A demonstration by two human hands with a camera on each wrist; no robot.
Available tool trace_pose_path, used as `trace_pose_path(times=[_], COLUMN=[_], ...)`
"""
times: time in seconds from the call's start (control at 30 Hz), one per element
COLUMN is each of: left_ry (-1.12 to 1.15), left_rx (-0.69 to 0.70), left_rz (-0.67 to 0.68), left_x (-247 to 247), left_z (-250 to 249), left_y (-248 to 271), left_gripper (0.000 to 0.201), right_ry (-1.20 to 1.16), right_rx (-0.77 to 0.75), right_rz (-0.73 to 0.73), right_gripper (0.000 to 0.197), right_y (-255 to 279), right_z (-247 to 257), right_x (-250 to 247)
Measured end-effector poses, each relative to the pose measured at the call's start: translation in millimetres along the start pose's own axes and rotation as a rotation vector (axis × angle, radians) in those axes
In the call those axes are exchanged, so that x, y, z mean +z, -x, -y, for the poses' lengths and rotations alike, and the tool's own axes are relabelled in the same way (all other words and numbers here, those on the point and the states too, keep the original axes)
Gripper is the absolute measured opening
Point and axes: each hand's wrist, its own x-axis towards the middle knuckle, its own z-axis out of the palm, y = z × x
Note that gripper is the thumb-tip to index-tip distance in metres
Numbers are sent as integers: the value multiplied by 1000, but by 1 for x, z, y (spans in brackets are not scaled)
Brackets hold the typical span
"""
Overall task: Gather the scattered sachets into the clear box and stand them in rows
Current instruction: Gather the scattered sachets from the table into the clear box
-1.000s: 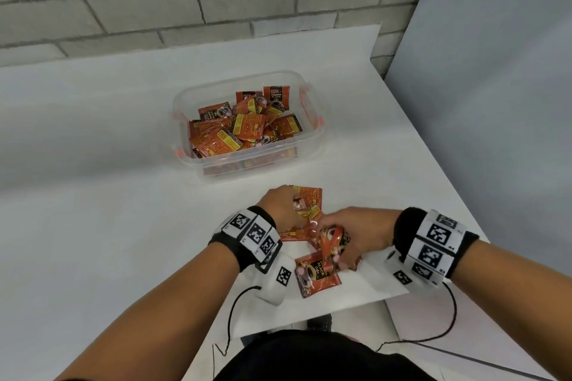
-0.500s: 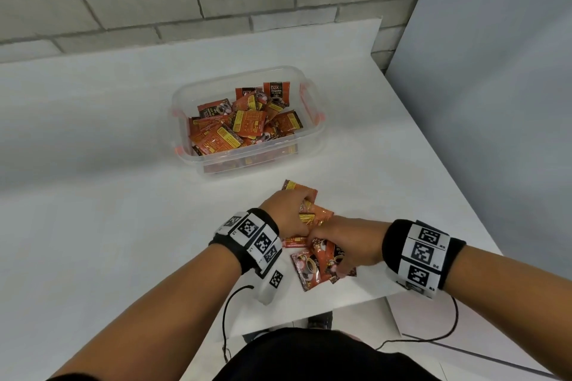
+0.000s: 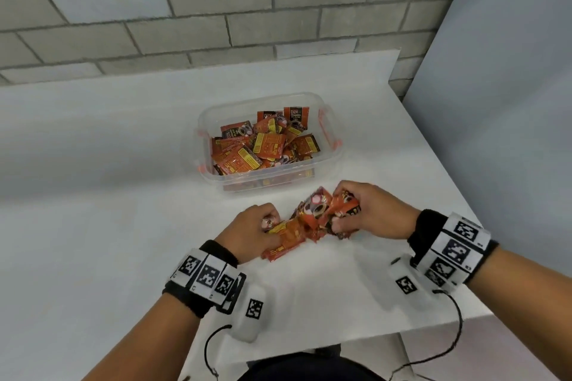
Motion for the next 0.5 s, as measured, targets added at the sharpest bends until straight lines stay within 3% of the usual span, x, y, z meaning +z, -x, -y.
trace_pose_path(times=[0.1, 0.23, 0.3, 0.4, 0.5], left_ry=[292, 598, 516, 194, -28], left_rx=[-47, -97, -125, -155, -147], left_rz=[-127, -529, -633, -606, -521], left_x=[-41, -100, -116, -117, -106], left_z=[2, 0, -4, -12, -12], left_y=[17, -3, -27, -54, -68], left_gripper=[22, 24, 34, 37, 34], right_ry=[-211, -365, -405, -330, -225], right_rx=[-61, 9, 70, 97, 200], right_rz=[-201, -386, -417, -422, -362], right_gripper=[26, 21, 28, 12, 34], right_y=[-31, -93, -120, -152, -170], right_z=[28, 58, 68, 71, 68], right_x=[-16, -22, -17, -7, -1])
